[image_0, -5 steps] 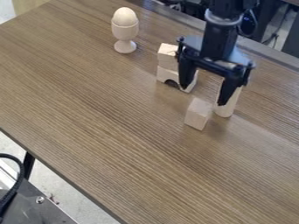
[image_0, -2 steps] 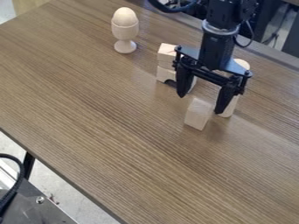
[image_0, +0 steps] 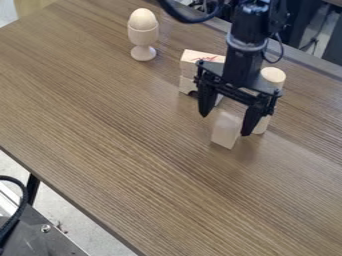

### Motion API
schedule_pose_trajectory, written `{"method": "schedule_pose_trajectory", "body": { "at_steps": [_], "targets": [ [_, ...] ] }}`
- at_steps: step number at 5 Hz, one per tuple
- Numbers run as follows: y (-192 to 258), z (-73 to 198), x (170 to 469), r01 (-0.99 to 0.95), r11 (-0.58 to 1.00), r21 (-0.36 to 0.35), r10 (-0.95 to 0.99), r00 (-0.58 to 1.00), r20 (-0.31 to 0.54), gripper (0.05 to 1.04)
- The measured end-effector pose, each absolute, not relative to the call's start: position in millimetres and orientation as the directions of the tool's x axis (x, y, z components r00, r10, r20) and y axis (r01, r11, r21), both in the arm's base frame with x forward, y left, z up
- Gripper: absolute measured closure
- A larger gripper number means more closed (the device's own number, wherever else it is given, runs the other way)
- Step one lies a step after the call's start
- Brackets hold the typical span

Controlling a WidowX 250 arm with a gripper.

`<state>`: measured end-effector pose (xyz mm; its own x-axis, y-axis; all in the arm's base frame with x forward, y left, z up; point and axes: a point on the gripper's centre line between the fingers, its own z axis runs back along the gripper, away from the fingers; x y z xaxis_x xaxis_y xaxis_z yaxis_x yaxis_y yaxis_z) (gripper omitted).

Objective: Remove the white cube and put it on the white block rectangular

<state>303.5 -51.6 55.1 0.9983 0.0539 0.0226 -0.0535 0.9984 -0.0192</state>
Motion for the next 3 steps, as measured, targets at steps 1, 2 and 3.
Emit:
{"method": "schedule_pose_trajectory", "body": {
  "at_steps": [1, 2, 3],
  "targets": [
    [-51.2, 47.9, 302.3, -0.056, 0.998, -0.012, 0.056, 0.997, 0.048, 0.085],
    [-51.9, 42.6, 303.5, -0.055, 0.998, -0.02, 0.057, 0.995, 0.08, 0.085],
    [-51.7, 39.5, 305.5, -0.062, 0.998, -0.026, 0.065, 0.992, 0.106, 0.098]
  ]
}}
